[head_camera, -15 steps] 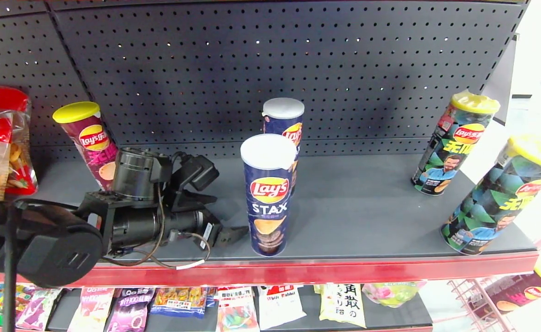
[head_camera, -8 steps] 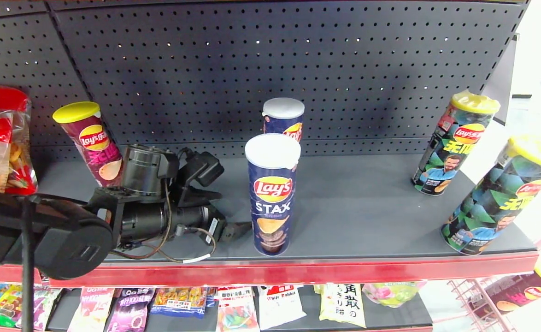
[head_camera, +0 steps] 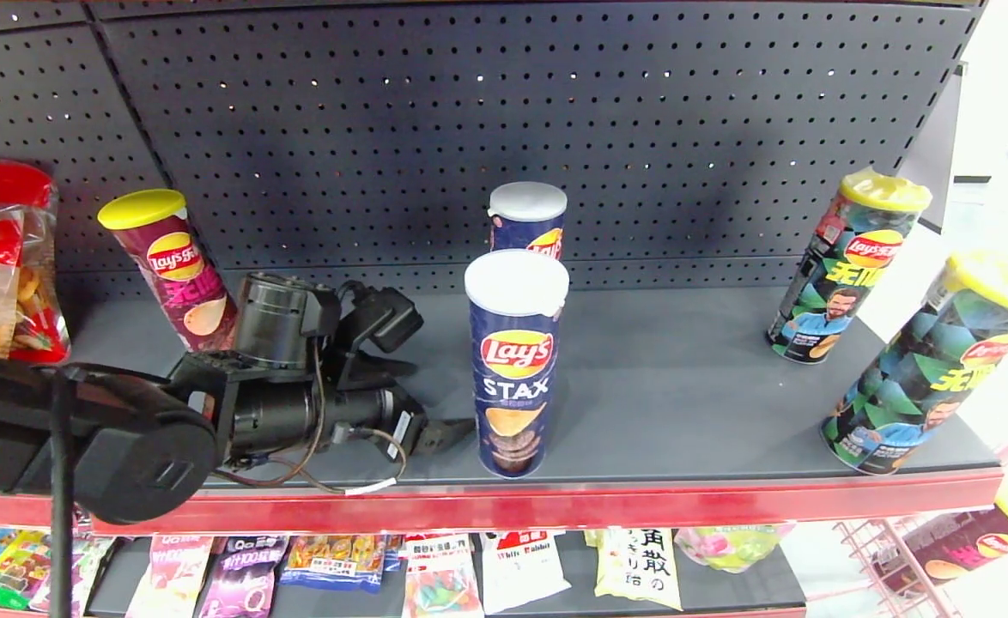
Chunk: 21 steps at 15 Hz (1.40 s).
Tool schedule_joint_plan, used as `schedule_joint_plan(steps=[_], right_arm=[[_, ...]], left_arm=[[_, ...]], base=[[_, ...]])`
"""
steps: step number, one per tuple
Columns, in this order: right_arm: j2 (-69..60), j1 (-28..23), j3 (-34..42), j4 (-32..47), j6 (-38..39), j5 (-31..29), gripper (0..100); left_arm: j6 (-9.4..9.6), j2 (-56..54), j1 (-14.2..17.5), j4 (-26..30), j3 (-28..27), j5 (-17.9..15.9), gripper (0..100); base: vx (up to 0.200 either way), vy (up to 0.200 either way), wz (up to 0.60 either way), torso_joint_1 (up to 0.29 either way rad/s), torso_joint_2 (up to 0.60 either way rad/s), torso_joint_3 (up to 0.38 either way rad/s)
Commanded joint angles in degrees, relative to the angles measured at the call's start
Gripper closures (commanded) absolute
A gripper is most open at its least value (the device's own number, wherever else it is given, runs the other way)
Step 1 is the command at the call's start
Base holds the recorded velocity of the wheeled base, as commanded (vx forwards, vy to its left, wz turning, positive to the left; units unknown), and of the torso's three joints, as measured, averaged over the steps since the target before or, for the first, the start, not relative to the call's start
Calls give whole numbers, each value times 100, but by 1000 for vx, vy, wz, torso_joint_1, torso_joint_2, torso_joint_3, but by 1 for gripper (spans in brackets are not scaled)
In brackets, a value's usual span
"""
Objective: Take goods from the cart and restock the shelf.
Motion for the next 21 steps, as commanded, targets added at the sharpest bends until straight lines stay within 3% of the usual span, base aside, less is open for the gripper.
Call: schedule_joint_plan(steps=[1,4,5,7,8,9,10,11,12,14,21], right_arm=[[-10,4,73,0,-2,1,0],[-81,-93,284,0,16,-8,0],[-230,-383,574,-9,33,-25,0],[-467,-761,908,-9,-64,-201,0],[-740,-1042,1268,-9,-160,-421,0],[-933,-1130,1479,-9,-213,-482,0],[-1223,-1183,1813,-62,-213,-500,0],[-1566,-1236,2024,-9,-213,-623,0],[-1830,-1323,2200,9,-222,-878,0],[-2128,-1385,2464,9,-187,-1194,0],[-2691,-1367,2938,246,-239,-1212,0]], left_arm=[[0,-154,89,-10,154,29,0],[-18,-1420,739,25,866,117,0],[-9,-2598,1117,218,1437,170,0],[0,-4004,1240,886,1789,530,0],[0,-5410,1249,1985,1903,1093,0],[0,-6228,1249,2934,1868,1347,0],[-53,-7282,1249,4261,1771,1418,0],[-88,-8091,1258,5237,1692,1479,0],[-141,-8680,1302,5703,1701,1743,0],[-282,-9075,1267,5782,1753,2226,0],[-229,-9383,1205,5711,1815,2341,0]], base=[[0,0,0,0,0,0],[0,0,0,0,0,0],[0,0,0,0,0,0],[0,0,0,0,0,0],[0,0,0,0,0,0],[0,0,0,0,0,0],[0,0,0,0,0,0],[0,0,0,0,0,0],[0,0,0,0,0,0],[0,0,0,0,0,0],[-29,0,0,0,0,0]])
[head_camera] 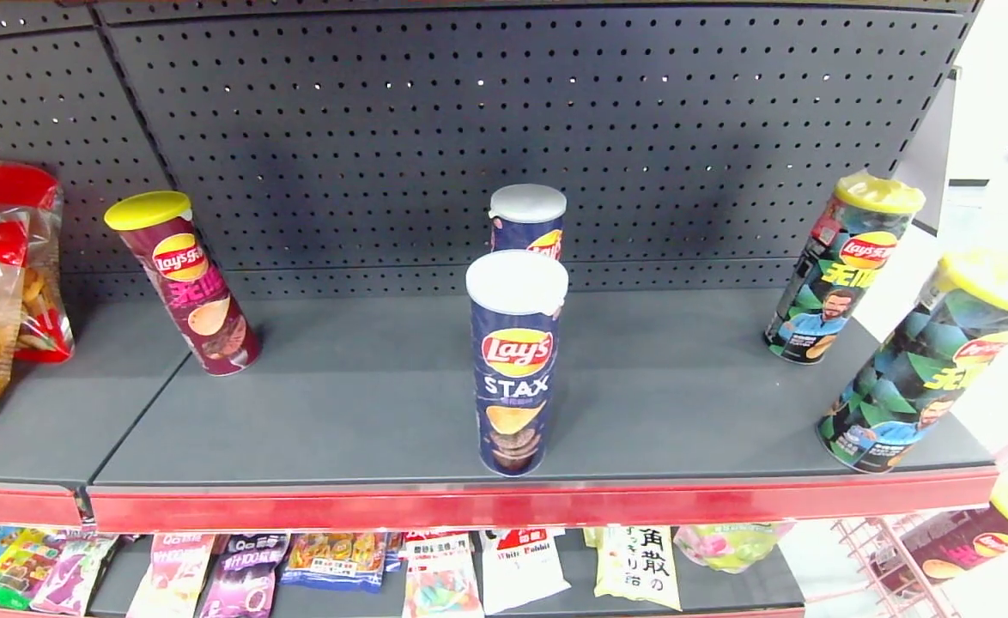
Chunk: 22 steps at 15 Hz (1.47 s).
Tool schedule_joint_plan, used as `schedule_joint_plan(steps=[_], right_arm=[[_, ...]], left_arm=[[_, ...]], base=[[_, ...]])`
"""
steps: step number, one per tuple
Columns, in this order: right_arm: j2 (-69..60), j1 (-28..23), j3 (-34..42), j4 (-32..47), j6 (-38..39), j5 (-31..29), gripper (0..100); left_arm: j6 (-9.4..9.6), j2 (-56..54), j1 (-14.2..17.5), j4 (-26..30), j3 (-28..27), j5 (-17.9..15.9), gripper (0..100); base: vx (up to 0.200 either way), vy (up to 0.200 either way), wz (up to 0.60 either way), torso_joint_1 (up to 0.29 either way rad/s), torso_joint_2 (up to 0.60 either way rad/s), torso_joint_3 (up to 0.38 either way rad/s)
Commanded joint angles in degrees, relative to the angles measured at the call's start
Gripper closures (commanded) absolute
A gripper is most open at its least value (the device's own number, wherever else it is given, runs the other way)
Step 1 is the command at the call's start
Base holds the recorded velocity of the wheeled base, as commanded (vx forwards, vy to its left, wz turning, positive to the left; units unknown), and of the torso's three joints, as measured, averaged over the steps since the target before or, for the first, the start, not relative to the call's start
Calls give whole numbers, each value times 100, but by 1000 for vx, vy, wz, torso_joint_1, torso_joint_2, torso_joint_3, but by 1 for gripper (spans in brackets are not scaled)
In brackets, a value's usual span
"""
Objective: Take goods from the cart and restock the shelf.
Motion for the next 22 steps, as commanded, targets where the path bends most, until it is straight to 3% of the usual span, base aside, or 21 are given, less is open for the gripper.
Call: schedule_joint_plan(steps=[1,4,10,20,22], right_arm=[[-358,-9,38,230,-8,-7,0],[-692,17,47,582,-25,2,0],[-780,17,117,608,-104,2,0],[-903,26,346,617,-315,29,0],[-912,26,398,617,-324,29,0]], left_arm=[[4,-306,8,-4,153,112,0],[13,-526,-1,5,250,165,0],[57,-579,-1,-13,311,165,0],[224,-693,-1,-22,399,156,0],[347,-772,-9,-22,408,147,0]], base=[[-200,0,0,7,2,-2],[-200,0,0,15,4,2],[0,0,0,0,0,0],[0,-200,0,1,5,0],[0,0,0,0,0,0]])
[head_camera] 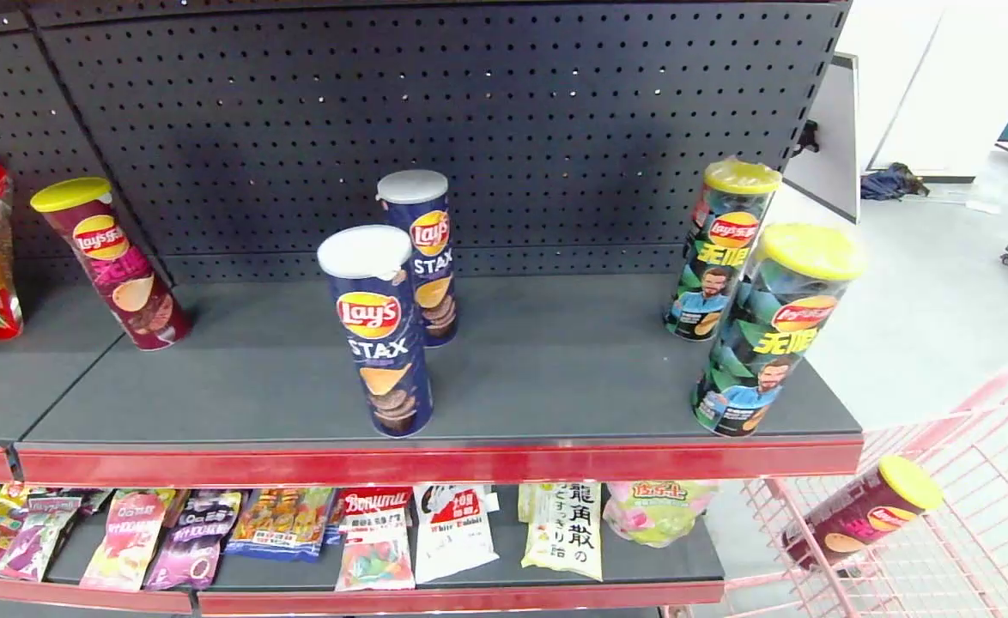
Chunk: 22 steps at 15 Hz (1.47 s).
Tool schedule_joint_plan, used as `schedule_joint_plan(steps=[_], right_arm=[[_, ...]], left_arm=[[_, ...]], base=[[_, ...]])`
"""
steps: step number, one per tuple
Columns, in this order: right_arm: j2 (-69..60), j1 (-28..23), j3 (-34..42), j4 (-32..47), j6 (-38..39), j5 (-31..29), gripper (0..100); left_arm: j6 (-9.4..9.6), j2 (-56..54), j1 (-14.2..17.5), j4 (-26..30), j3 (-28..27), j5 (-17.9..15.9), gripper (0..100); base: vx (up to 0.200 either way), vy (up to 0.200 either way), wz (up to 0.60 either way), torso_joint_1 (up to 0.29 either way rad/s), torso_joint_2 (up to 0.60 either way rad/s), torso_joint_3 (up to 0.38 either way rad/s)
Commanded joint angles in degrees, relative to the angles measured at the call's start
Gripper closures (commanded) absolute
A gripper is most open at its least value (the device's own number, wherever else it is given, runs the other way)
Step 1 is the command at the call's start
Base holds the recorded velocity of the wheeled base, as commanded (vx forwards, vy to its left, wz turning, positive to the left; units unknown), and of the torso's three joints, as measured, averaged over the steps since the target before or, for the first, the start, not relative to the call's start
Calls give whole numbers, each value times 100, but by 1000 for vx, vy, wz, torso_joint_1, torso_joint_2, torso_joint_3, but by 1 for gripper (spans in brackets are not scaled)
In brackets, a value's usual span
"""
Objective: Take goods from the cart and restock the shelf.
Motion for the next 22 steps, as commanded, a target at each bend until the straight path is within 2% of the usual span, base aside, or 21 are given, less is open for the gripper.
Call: schedule_joint_plan(steps=[1,10,15,17,22], right_arm=[[0,2,53,6,-74,1,0],[-18,-7,115,-3,-100,-8,0],[-123,-77,211,-3,-144,-96,0],[-132,-69,246,-3,-144,-131,0],[-431,-60,440,6,-144,-122,0]], left_arm=[[13,-40,-12,-1,1,-7,0],[30,-277,-161,-27,54,-7,0],[57,-418,-161,-18,98,-7,0],[180,-462,-179,-27,177,-7,0],[188,-471,-179,-36,256,2,0]], base=[[0,0,0,0,0,0],[0,0,-600,3,3,4],[0,0,0,-18,40,24],[0,0,0,-137,332,195],[0,0,0,-145,368,224]])
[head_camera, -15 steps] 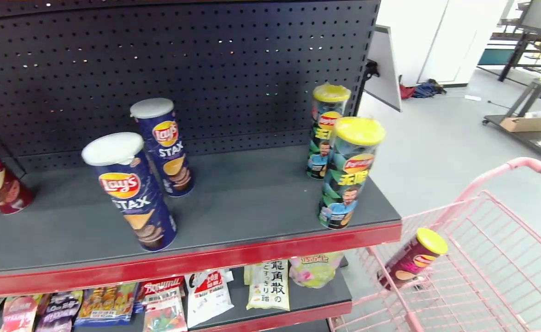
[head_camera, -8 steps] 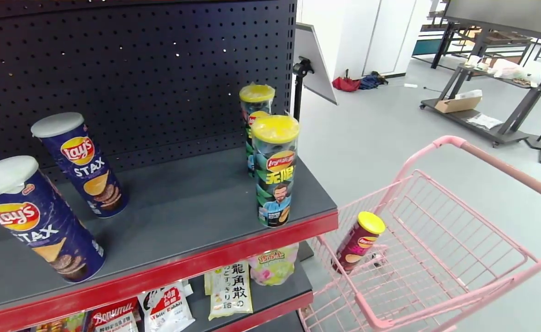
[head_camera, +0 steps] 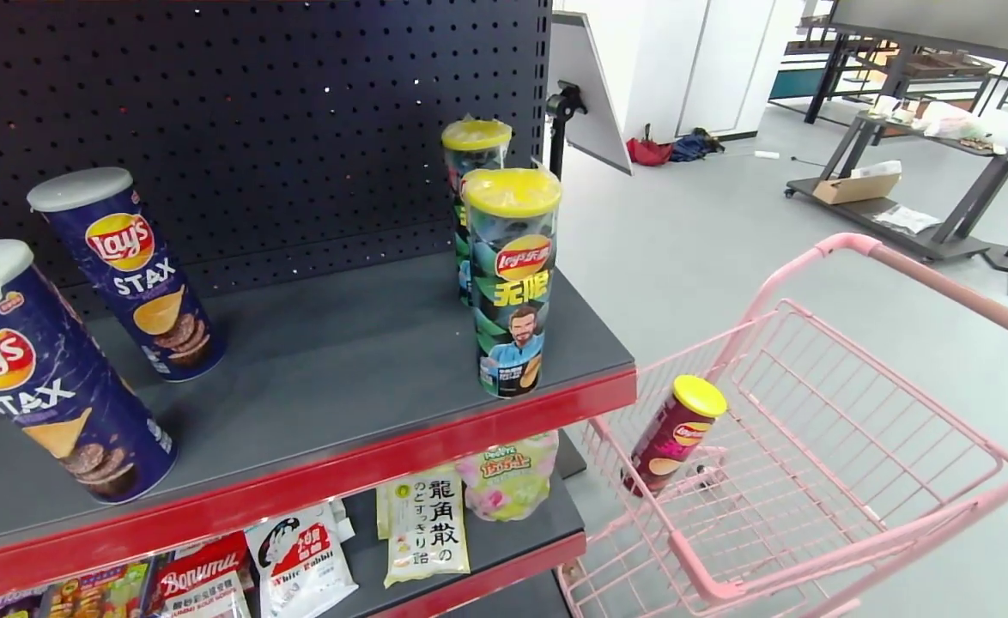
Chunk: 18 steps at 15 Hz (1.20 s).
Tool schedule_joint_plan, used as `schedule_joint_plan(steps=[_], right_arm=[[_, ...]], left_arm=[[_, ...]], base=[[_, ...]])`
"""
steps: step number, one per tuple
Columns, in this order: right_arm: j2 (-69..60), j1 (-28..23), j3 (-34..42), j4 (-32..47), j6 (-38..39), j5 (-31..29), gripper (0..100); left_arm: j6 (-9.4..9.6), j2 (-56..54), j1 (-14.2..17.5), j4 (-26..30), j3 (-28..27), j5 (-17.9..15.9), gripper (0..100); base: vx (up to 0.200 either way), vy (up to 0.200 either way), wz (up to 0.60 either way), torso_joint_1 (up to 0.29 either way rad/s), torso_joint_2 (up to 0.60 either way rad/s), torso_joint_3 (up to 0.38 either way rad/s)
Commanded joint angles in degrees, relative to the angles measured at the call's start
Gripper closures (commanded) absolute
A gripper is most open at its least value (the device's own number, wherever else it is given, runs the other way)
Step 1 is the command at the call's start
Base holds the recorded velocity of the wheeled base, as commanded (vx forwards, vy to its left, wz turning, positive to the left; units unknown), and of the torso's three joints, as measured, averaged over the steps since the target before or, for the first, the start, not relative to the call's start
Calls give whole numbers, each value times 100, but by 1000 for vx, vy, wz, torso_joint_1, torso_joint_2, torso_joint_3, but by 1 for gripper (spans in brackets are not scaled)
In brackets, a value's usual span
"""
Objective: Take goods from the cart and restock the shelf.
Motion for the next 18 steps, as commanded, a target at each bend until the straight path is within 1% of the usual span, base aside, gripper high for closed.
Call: schedule_joint_plan(steps=[1,7,9,10,11,12,13,14,15,16,17,18], right_arm=[[-114,1,40,-3,1,-2,0],[-97,19,40,-3,1,7,0],[-79,1,40,6,36,-11,0],[123,36,-48,-108,36,-63,0],[897,71,-496,-460,115,-37,0],[2136,71,-1059,-1049,502,60,0],[3191,80,-1419,-1602,906,139,0],[3595,80,-1525,-1848,977,165,0],[4579,309,-1709,-2367,977,622,0],[4992,361,-1736,-2551,959,710,0],[5669,414,-1700,-2929,1029,728,0],[5950,458,-1665,-3114,1056,772,0]], left_arm=[[1,-10,-2,-2,20,-3,0],[1,-10,-55,-11,134,23,0],[1,-10,-55,-20,195,32,0],[-8,-10,-64,-20,239,32,0],[-17,-10,-55,-63,310,49,0],[-8,-10,-55,-266,450,67,0],[1,-10,-55,-582,688,164,0],[1,-10,-55,-749,811,278,0],[-52,-10,-64,-1329,1153,445,0],[-78,-10,-55,-1470,1233,436,0],[-131,-10,-55,-1522,1259,436,0],[-193,-10,-55,-1522,1259,436,0]], base=[[0,0,0,-154,378,237],[0,0,0,-171,465,299],[0,0,0,-90,266,171],[0,0,0,-27,105,76],[0,0,0,-17,71,41],[0,0,0,0,0,0],[0,0,0,0,0,0],[0,0,0,0,0,0],[0,0,0,0,0,0],[0,0,0,0,0,0],[0,0,0,0,0,0],[0,0,0,0,0,0]])
